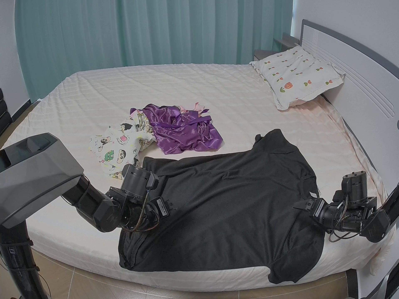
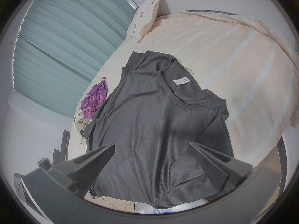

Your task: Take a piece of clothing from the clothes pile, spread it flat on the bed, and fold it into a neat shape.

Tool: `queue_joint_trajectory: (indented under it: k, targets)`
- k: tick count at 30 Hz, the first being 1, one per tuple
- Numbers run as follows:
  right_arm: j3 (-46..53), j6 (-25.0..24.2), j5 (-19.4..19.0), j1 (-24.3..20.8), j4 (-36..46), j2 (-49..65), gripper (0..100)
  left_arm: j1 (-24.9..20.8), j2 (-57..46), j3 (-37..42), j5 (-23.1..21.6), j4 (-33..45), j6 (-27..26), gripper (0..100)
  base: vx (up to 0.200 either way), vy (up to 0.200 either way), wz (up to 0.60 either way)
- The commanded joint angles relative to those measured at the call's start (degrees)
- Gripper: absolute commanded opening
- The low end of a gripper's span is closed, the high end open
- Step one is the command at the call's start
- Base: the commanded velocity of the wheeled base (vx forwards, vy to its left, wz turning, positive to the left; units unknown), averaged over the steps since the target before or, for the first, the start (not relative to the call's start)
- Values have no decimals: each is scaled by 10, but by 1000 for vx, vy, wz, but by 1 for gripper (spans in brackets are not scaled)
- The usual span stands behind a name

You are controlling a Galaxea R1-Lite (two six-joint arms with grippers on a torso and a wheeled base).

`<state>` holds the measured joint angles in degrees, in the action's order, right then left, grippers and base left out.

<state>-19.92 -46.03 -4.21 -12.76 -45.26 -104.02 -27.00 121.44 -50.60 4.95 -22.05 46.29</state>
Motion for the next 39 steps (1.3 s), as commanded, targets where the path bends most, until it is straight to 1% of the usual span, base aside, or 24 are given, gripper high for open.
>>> queue_joint_trajectory:
  k: [1, 2, 6, 8, 12, 17, 18, 21, 24, 25, 28, 34, 39]
  targets:
    - [1, 0, 0, -3, 0, 3, 100, -6, 8, -5, 2, 1, -12, 100, 0, 0, 0]
    - [0, 0, 0, -3, 0, 3, 100, -6, 8, -5, 3, 2, -14, 100, 0, 0, 0]
    - [1, 0, 0, -4, 0, 2, 100, -6, 4, -5, 45, 11, -37, 100, 0, 0, 0]
    - [1, 0, 0, -4, 0, 2, 100, -6, -2, -3, 51, 31, -48, 100, 0, 0, 0]
    - [1, 0, 0, -5, 0, 2, 100, -4, -21, -2, 52, 54, -54, 100, 0, 0, 0]
    - [1, 0, 0, -5, 0, 3, 100, -4, -15, -5, 61, 53, -55, 100, 0, 0, 0]
    - [1, 0, 0, -5, 0, 3, 100, -4, -13, -9, 71, 52, -54, 100, 0, 0, 0]
    - [1, 0, 0, -5, 0, 3, 100, -4, -3, -13, 80, 54, -55, 100, 0, 0, 0]
    - [1, 0, 0, -5, 0, 3, 100, -1, -2, -8, 92, 56, -75, 100, 0, 0, 0]
    - [1, 0, 0, -5, 0, 3, 100, 1, -2, -6, 95, 59, -81, 0, 0, 0, 0]
    - [1, 0, -1, -5, 0, 2, 100, 10, -2, -5, 97, 76, -88, 0, 0, 0, 0]
    - [5, 0, -1, -13, 0, 1, 100, 22, -7, -4, 98, 79, -88, 0, 0, 0, 0]
    - [9, 0, -1, -16, -4, 5, 100, 43, -17, -1, 98, 79, -87, 0, 0, 0, 0]
